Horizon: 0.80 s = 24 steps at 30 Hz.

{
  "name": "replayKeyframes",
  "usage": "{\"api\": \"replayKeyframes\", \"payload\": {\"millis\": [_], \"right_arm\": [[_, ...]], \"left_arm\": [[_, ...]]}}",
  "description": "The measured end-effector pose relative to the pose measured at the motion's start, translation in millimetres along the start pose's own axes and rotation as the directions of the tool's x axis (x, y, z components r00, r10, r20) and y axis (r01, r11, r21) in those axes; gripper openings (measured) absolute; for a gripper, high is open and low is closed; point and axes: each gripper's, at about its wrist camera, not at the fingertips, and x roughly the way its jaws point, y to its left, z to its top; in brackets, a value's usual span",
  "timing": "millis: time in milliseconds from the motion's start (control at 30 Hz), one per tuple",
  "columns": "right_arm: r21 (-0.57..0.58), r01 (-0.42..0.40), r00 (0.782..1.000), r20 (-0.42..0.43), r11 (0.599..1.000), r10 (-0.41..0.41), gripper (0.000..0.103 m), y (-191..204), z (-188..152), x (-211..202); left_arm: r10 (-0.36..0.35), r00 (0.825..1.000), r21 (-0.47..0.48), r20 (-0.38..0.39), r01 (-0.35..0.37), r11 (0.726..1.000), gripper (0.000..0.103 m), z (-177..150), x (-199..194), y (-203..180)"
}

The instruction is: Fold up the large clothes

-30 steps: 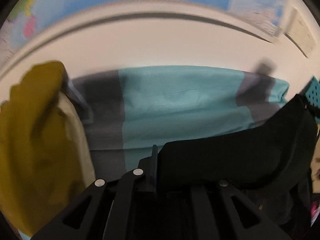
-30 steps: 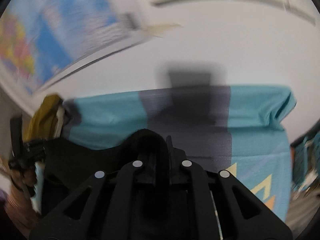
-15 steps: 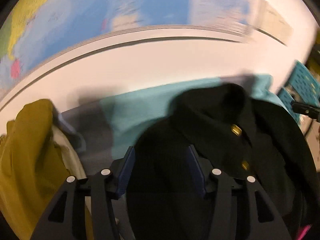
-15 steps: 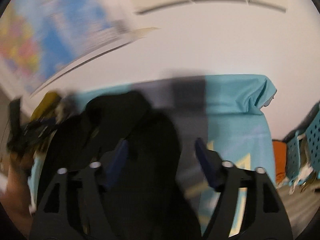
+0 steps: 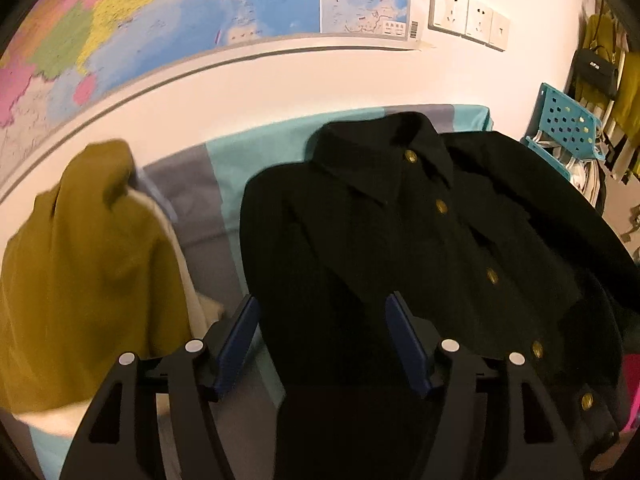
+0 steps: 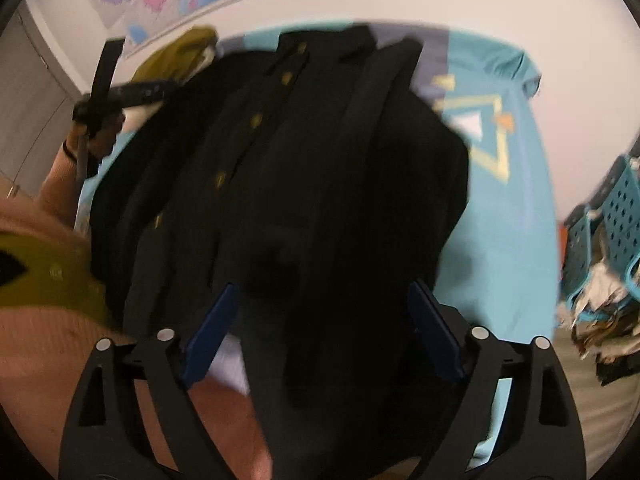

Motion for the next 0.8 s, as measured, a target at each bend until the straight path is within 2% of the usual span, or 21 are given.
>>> {"api": "replayKeyframes", "payload": {"millis": [33,67,100,133,200,267,300,333,400,467,567,633,700,733,767,800], "right_arm": [[-0.007,0.009,1.000,-0.013,1.000,-0.009,0.046,2,-5,3],[-0.017,0.036,0.999,-0.013,0.999,-0.036,0.024,2,-7,4],[0.002,0.037,0.999,0.014,0.999,-0.037,0.020,-3,-6,-1],[0.024,0.028,0.998,0.052,0.999,-0.030,0.004,-9,-3,-9],[0.080,0.061,0.982,0.172,0.995,-0.074,0.004,-24,10,-41],[0.144,0.102,0.949,0.281,0.984,-0.140,0.004,-40,24,-77],[0.188,0.122,0.921,0.344,0.975,-0.182,0.004,-54,33,-100],[0.233,0.124,0.899,0.386,0.965,-0.208,0.004,-67,40,-117],[0.299,0.164,0.878,0.390,0.940,-0.277,0.004,-90,48,-127],[0.351,0.154,0.886,0.365,0.923,-0.287,0.004,-114,51,-119],[0.383,0.167,0.910,0.296,0.909,-0.291,0.005,-129,46,-89],[0.397,0.164,0.929,0.245,0.903,-0.276,0.009,-137,37,-60],[0.431,0.123,0.941,0.235,0.894,-0.243,0.011,-142,21,-47],[0.440,0.096,0.950,0.228,0.893,-0.215,0.018,-141,13,-40],[0.446,0.087,0.953,0.224,0.891,-0.206,0.033,-143,8,-34],[0.457,0.082,0.953,0.223,0.886,-0.203,0.042,-143,2,-29]], "left_arm": [[0.000,1.000,-0.004,-0.005,0.000,1.000,0.065,-6,-1,-3],[0.004,1.000,-0.004,-0.010,-0.004,1.000,0.065,-9,-1,-3],[0.011,1.000,-0.005,-0.008,-0.011,1.000,0.065,-11,-3,-3],[0.012,1.000,-0.006,-0.010,-0.012,1.000,0.065,-14,-5,-4],[0.016,1.000,-0.016,-0.013,-0.016,1.000,0.065,-17,-7,0],[0.034,0.999,-0.023,-0.007,-0.034,0.999,0.065,-19,-15,4],[0.041,0.999,-0.022,0.002,-0.041,0.999,0.065,-20,-21,6],[0.046,0.999,-0.021,0.010,-0.046,0.999,0.065,-21,-27,7],[0.053,0.998,-0.017,0.020,-0.053,0.998,0.065,-27,-37,10],[0.050,0.998,-0.010,0.023,-0.050,0.999,0.065,-36,-44,12],[0.026,1.000,0.004,0.003,-0.026,1.000,0.066,-54,-49,11],[-0.016,1.000,0.015,-0.013,0.016,1.000,0.068,-66,-52,9],[-0.085,0.996,0.028,-0.021,0.086,0.996,0.071,-79,-57,4],[-0.132,0.991,0.028,-0.017,0.133,0.991,0.074,-85,-60,2],[-0.188,0.982,0.023,-0.015,0.188,0.982,0.075,-92,-63,0],[-0.218,0.976,0.021,-0.015,0.218,0.976,0.077,-96,-65,-2]]}}
